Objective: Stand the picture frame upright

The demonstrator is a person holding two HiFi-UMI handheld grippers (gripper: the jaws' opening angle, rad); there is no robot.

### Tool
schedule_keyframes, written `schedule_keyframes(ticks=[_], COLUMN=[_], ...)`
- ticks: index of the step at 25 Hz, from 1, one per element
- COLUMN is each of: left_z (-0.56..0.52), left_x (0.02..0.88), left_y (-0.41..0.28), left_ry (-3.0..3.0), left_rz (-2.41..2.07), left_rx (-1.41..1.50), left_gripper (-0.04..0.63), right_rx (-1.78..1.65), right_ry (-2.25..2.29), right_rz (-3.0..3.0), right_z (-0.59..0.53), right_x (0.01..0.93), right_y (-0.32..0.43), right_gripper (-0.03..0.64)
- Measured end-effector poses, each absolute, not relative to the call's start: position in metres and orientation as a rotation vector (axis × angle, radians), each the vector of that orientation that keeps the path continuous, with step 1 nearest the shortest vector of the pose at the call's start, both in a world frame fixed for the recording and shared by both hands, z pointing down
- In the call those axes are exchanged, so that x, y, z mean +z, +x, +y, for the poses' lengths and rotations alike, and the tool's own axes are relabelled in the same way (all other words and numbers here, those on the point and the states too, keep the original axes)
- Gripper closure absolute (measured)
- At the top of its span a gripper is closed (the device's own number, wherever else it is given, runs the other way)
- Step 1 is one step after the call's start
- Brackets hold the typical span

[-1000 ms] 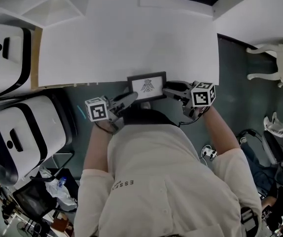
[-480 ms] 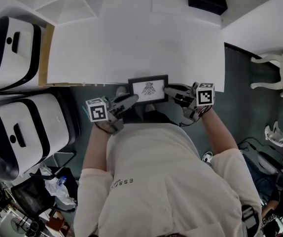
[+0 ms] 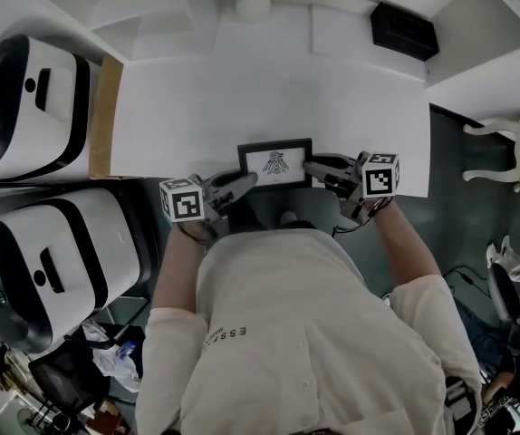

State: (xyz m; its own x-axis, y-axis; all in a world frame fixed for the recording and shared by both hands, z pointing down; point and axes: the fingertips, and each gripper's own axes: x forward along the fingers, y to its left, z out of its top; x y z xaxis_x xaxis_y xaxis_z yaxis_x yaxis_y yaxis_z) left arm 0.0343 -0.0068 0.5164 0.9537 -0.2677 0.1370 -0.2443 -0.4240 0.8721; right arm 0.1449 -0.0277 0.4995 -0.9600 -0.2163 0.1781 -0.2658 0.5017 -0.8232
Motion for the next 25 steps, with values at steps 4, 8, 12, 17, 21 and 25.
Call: schedule_keyframes(ticks=[4,8,12,17,21,25], left_z=[-0.045,-0.081,-0.118,-0.161,-0.195,-0.221], left_x=[0.514,0.513,0.519,0.522,0.524,0.529], left_y=[0.000,-0.033,-0.061,-0.087,-0.103,-0.113], left_ry=[2.043,2.066,2.103,2.150,2.248,2.317], left_rz=[-0.363,-0.373,-0.410,-0.433,-0.502,-0.549], left_rx=[-0.001,0.035,0.073,0.080,0.153,0.232], left_gripper=[0.523,0.523,0.522,0.520,0.510,0.503], right_rx=[1.446,1.421,1.371,1.283,1.170,1.109], right_ry=[0.479,0.531,0.586,0.685,0.749,0.840], right_rz=[-2.675,-2.681,-2.680,-2.672,-2.649,-2.602], right_z=[-0.063,-0.095,-0.127,-0.165,-0.193,-0.216], right_x=[0.492,0.492,0.492,0.492,0.496,0.504], right_y=[0.108,0.076,0.048,0.021,0.005,-0.004], right_gripper=[0.534,0.534,0.534,0.534,0.534,0.534])
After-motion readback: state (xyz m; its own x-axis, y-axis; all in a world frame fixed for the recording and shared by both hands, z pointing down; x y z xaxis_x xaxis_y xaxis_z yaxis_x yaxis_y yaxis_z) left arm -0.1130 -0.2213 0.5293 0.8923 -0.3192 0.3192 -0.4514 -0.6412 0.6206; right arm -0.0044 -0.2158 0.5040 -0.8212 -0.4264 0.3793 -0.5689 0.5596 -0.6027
